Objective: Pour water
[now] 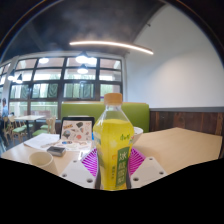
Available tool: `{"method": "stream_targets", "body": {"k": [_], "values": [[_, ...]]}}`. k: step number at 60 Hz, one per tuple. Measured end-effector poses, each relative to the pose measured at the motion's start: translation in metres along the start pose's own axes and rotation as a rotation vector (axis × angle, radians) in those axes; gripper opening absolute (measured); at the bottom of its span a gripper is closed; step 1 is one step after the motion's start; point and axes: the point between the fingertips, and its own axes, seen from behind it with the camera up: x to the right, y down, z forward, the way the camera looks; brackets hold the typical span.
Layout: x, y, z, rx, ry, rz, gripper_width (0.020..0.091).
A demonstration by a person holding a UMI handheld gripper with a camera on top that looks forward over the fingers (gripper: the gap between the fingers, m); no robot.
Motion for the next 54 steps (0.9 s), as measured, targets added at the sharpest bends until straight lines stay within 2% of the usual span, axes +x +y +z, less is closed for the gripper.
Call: {"method": "stream_targets", "body": {"k": [3, 8, 10, 15, 20, 24, 37, 44, 54], "values": [[0.002, -0.001, 0.001, -0.013, 0.004, -0.001, 0.0347], [0.002, -0.002, -0.002, -0.017, 0.008, 0.006, 0.0396], [0.0, 0.0, -0.006, -0.018, 0.009, 0.008, 0.0443], [0.001, -0.005, -0.007, -0.046, 0.016, 0.017, 0.0602], [0.006, -0.007, -0.024, -0.063, 0.036, 0.023, 0.0856], [0.003, -0.021, -0.043, -0.062, 0.028, 0.018, 0.0817], [-0.019, -0.065, -0.154, -0.049, 0.006, 0.004, 0.0826], [-0.025, -0.069, -0.22, -0.067, 0.023, 0.007, 0.0823], [-0.043, -0.062, -0.297, -0.056, -0.015, 0.03, 0.0829]]}}
